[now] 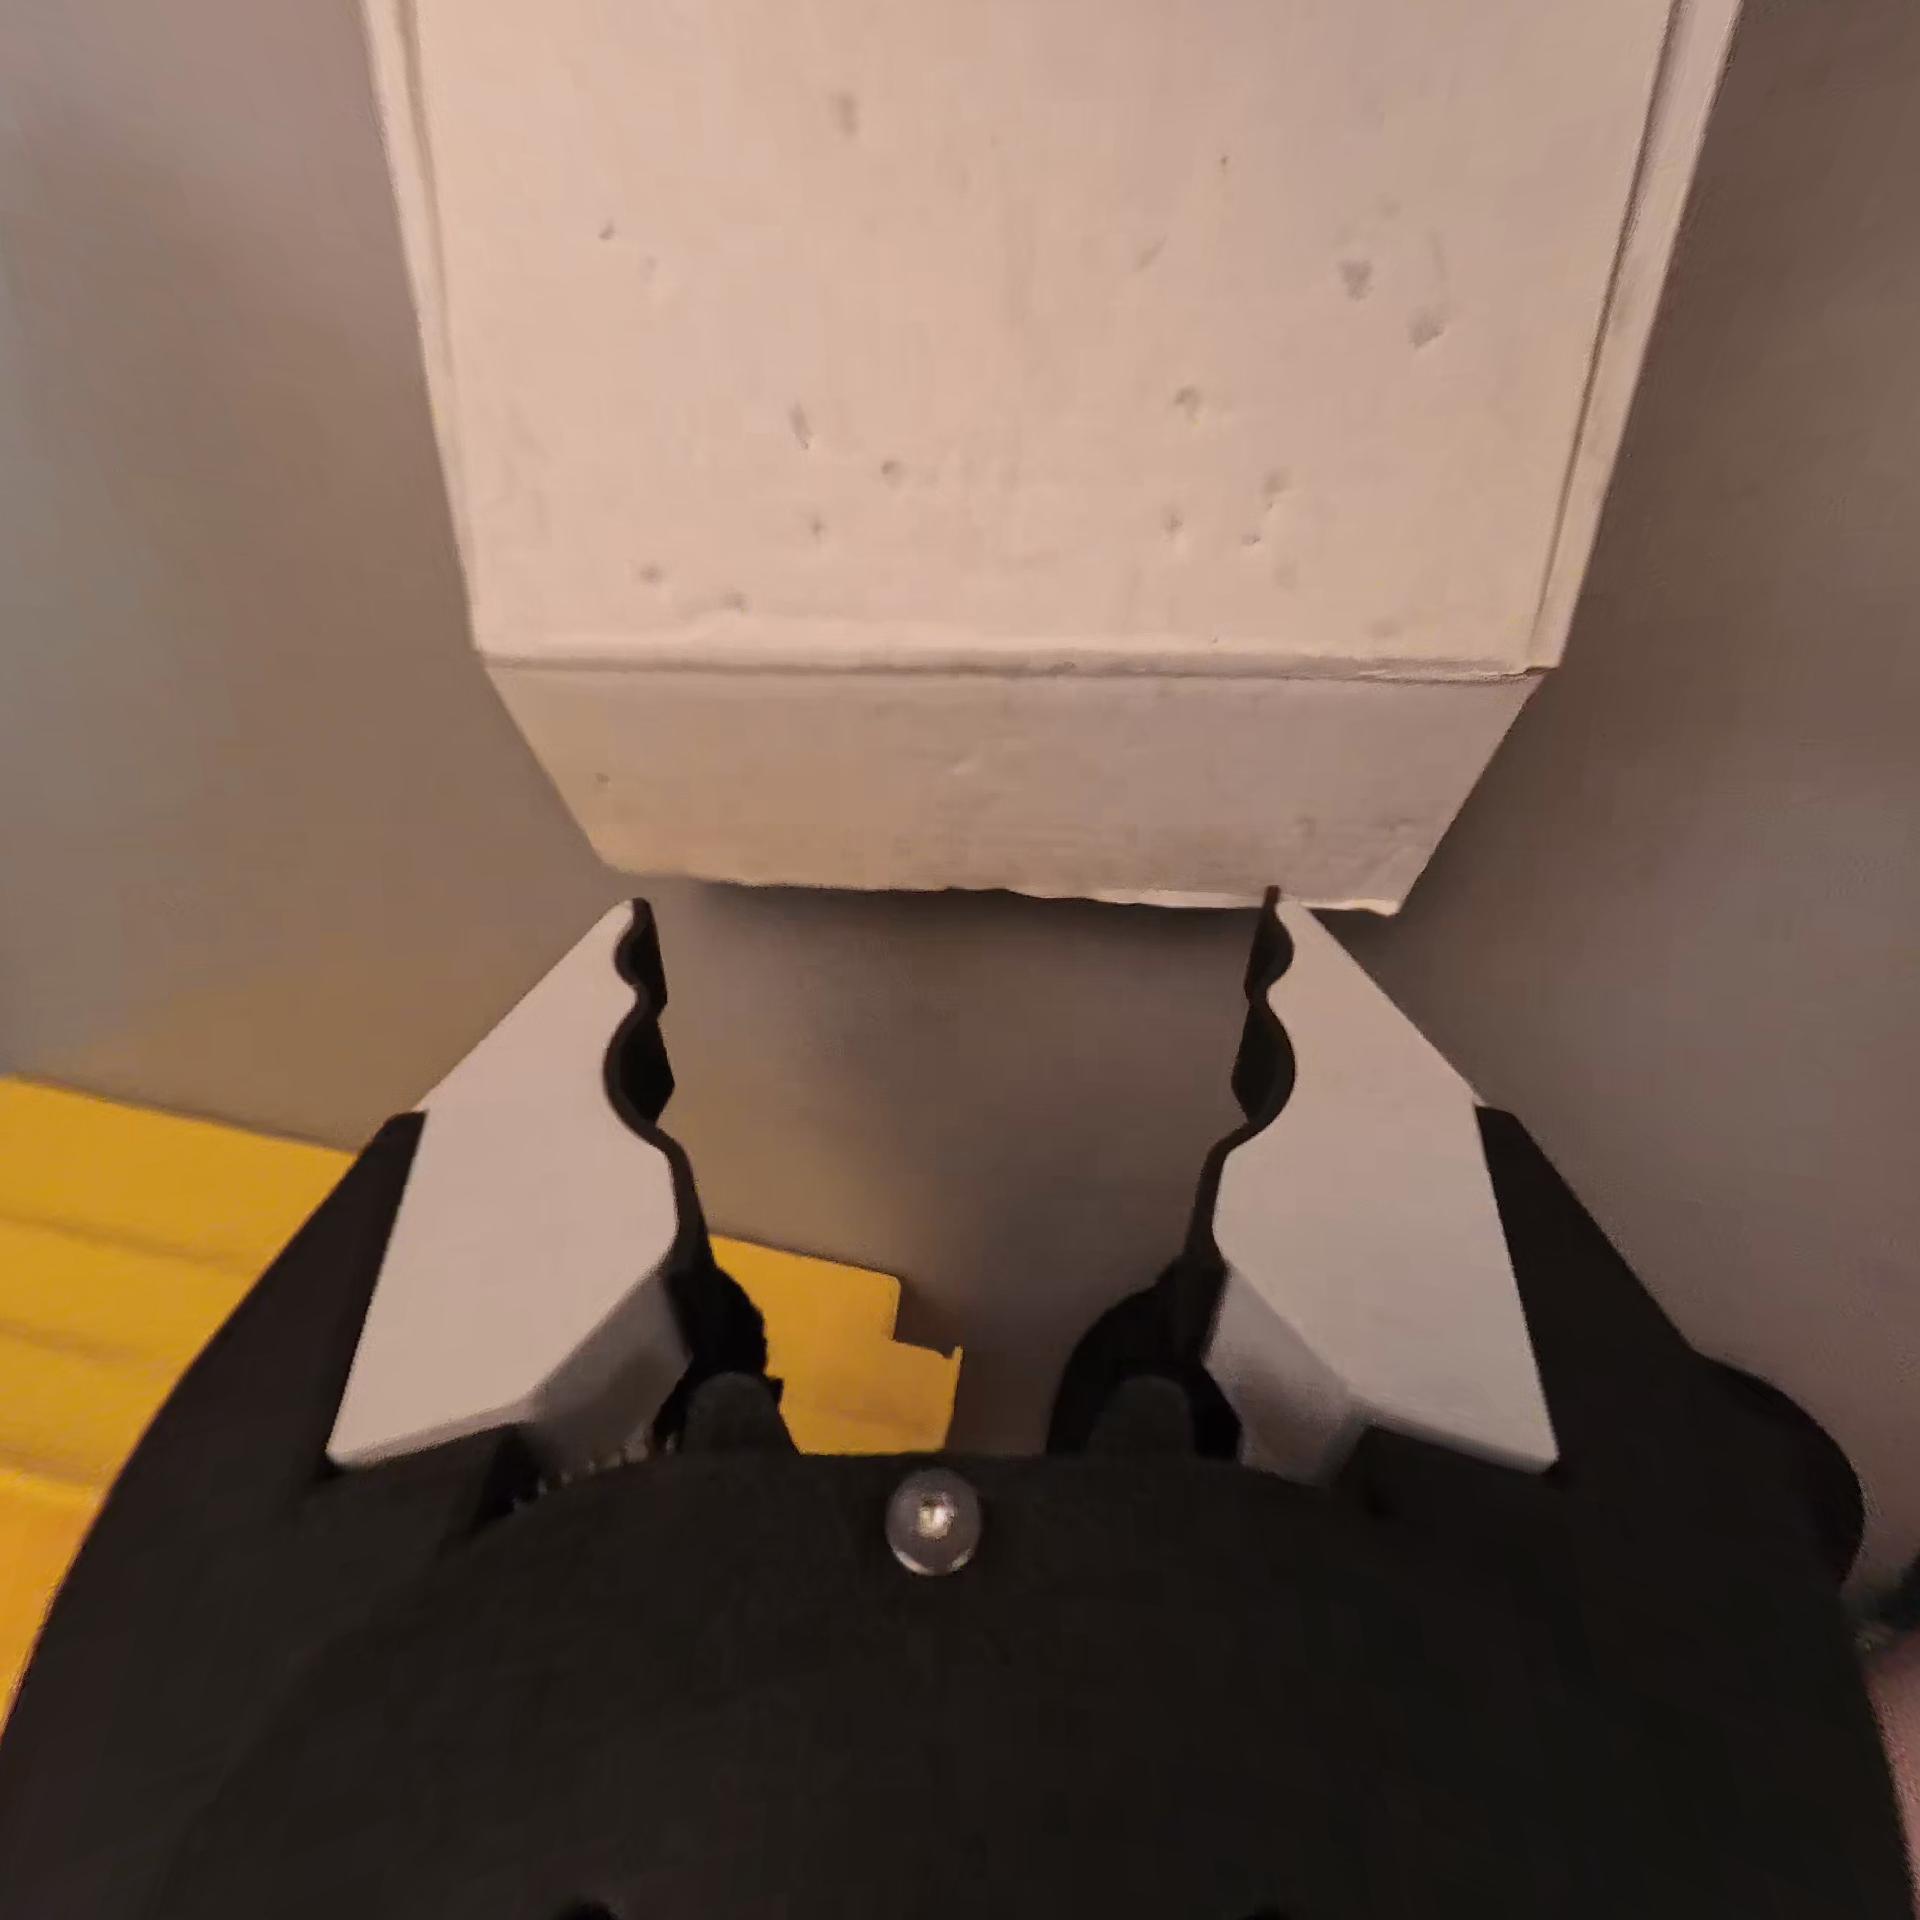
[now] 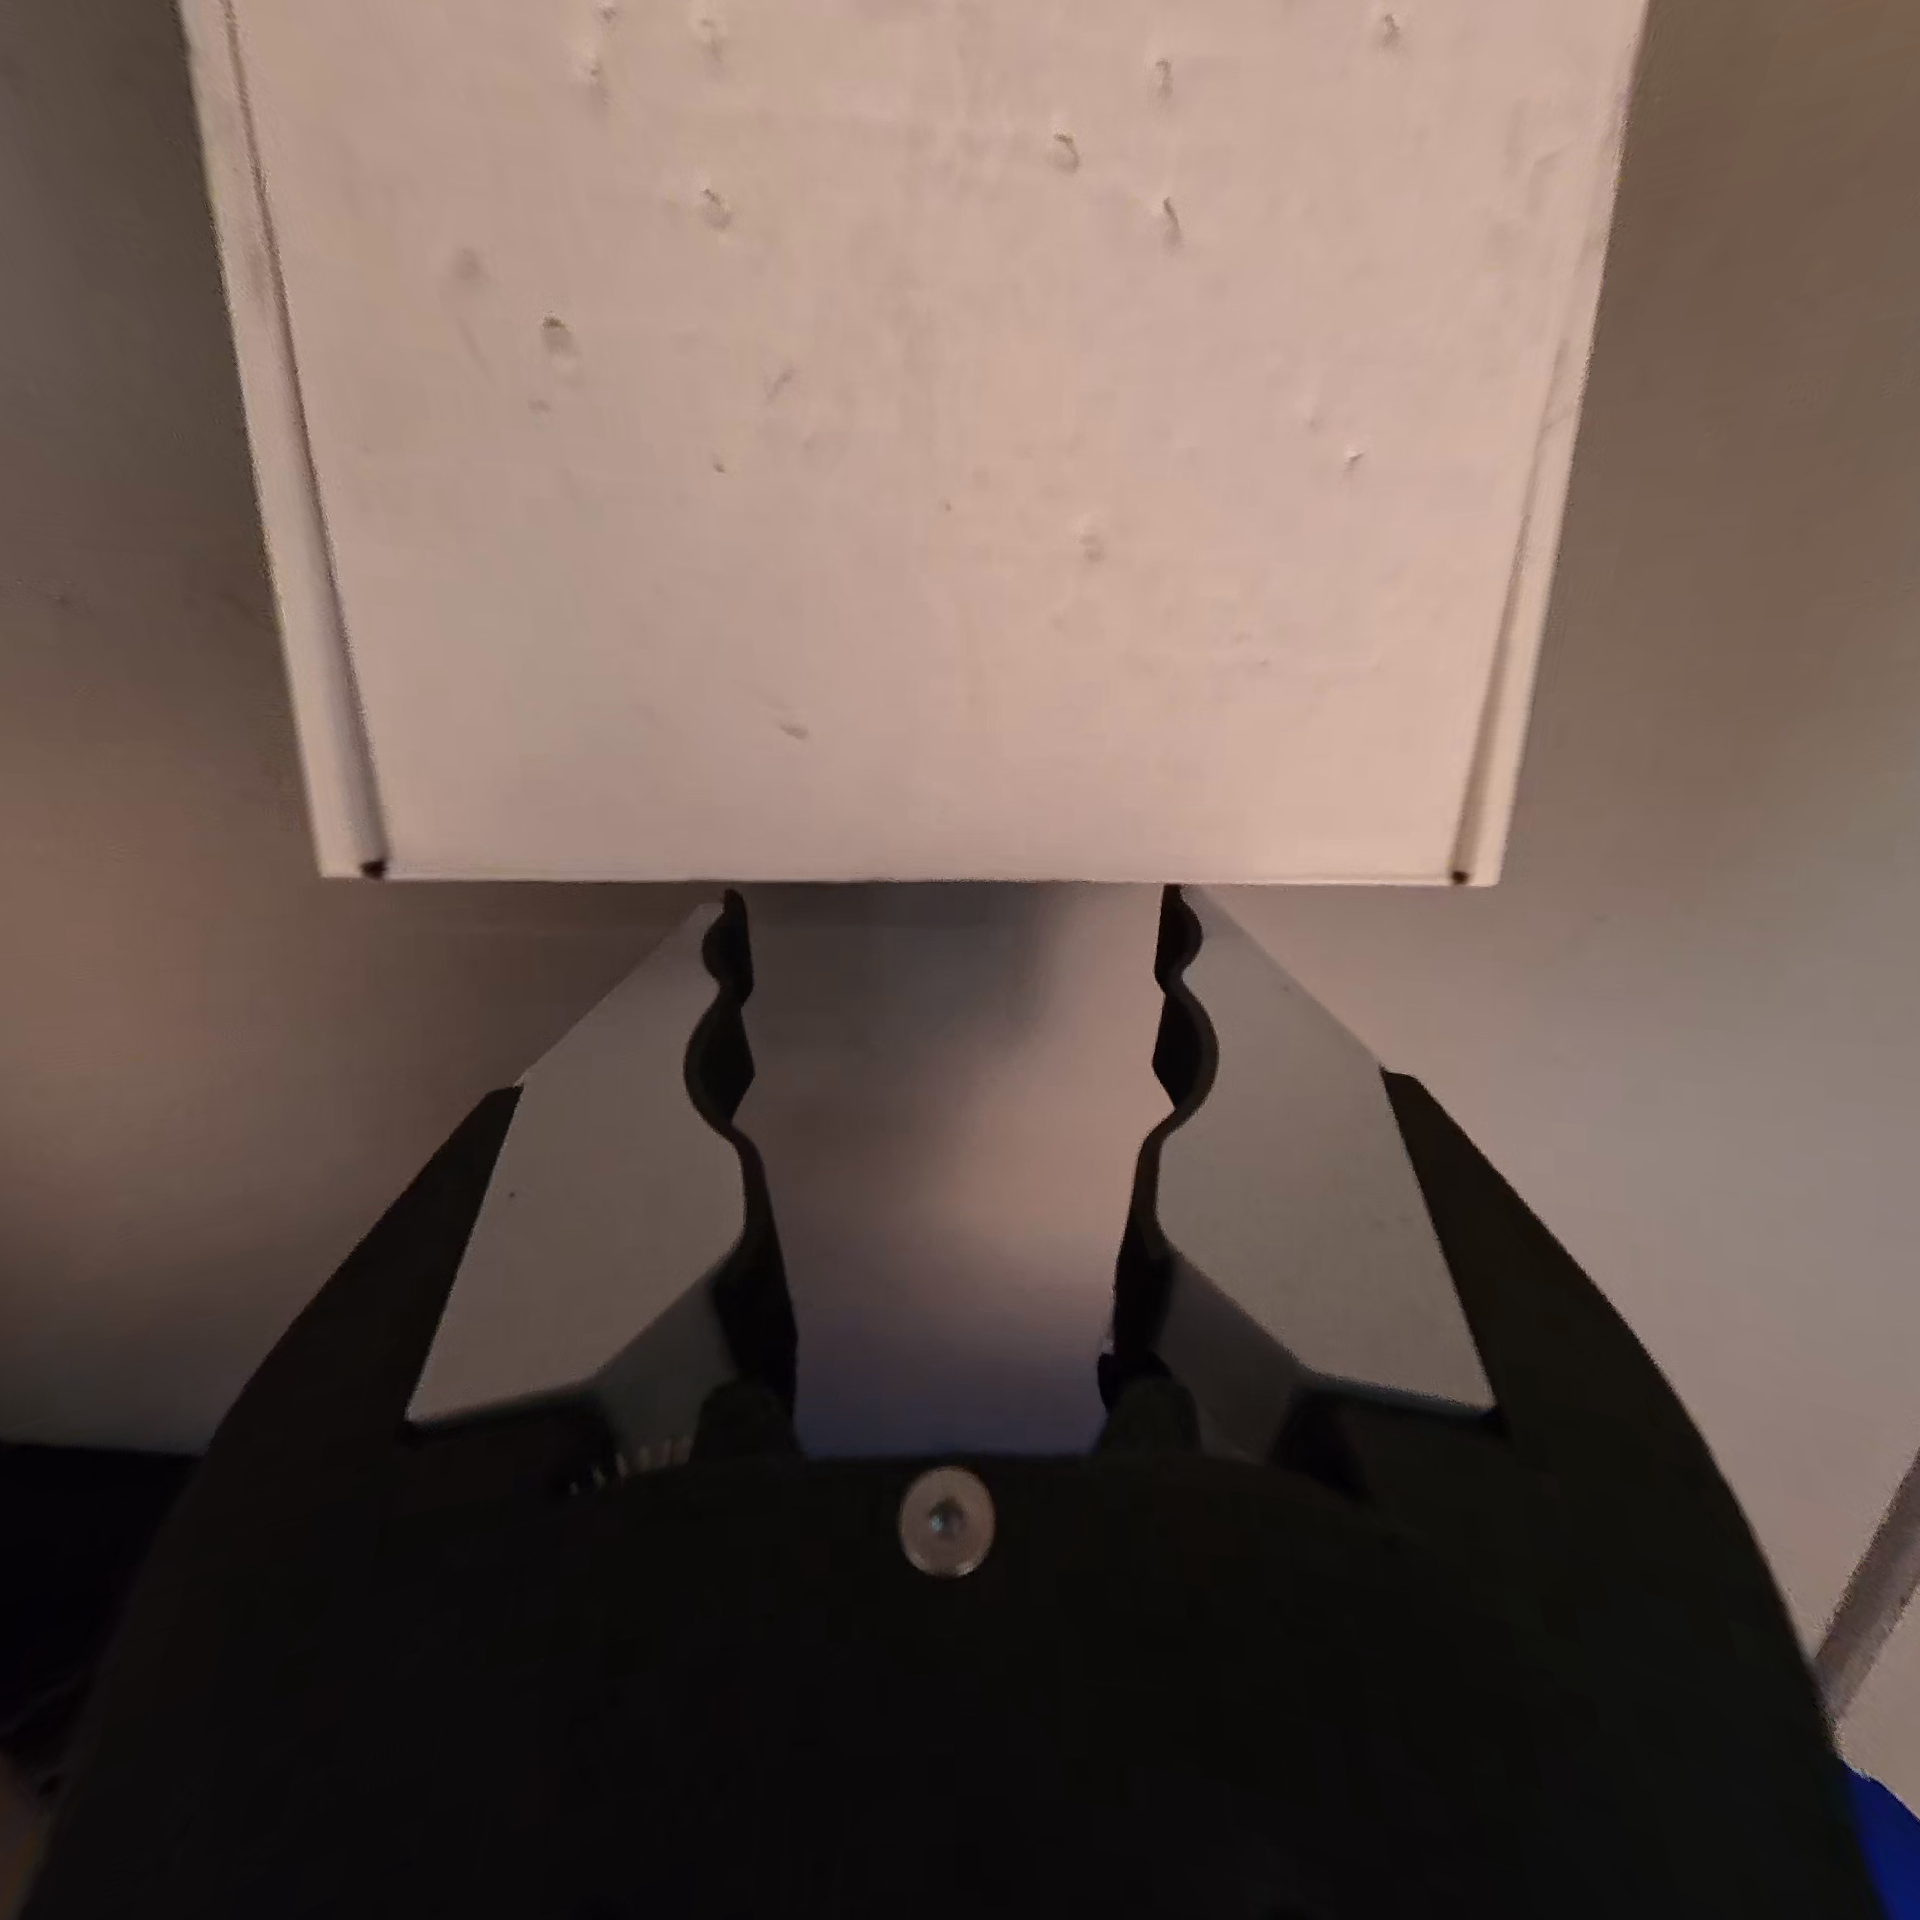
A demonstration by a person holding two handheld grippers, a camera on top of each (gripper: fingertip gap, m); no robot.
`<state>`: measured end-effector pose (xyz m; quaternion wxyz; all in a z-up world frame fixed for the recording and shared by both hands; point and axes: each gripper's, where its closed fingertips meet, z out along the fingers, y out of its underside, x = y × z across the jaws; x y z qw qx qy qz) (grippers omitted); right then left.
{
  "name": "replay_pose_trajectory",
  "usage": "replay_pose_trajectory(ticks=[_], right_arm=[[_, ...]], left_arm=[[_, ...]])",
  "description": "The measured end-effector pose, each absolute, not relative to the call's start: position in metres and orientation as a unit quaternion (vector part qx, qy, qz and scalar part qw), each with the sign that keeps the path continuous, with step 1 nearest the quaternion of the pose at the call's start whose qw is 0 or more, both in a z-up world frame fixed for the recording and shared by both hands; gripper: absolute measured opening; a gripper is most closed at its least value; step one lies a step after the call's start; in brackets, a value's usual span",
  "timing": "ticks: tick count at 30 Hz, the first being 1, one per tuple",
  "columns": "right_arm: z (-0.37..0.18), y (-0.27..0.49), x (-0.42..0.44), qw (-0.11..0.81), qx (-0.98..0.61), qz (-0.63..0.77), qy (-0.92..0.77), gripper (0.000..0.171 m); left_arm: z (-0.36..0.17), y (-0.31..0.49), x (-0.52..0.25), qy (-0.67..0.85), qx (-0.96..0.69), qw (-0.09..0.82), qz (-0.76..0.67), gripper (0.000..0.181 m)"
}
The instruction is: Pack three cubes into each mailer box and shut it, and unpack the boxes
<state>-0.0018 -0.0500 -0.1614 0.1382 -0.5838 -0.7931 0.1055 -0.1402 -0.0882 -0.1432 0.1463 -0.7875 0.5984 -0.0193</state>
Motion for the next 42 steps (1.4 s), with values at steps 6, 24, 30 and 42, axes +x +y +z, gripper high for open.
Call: replay_pose_trajectory(ticks=[6, 24, 30, 42], right_arm=[[-0.161, -0.054, -0.007, 0.142, -0.585, 0.131, -0.788, 0.084], [-0.16, -0.056, -0.015, 0.148, -0.579, 0.154, -0.787, 0.088], [-0.162, -0.056, -0.018, 0.148, -0.577, 0.154, -0.788, 0.088], [-0.162, -0.061, -0.021, 0.142, -0.58, 0.157, -0.786, 0.088]], left_arm=[[-0.149, -0.085, -0.138, 0.616, -0.779, 0.113, -0.027, 0.122], [-0.162, -0.088, -0.138, 0.605, -0.791, 0.087, -0.01, 0.117], [-0.166, -0.087, -0.134, 0.587, -0.802, 0.109, -0.008, 0.117], [-0.17, -0.09, -0.131, 0.58, -0.807, 0.109, -0.011, 0.117]])
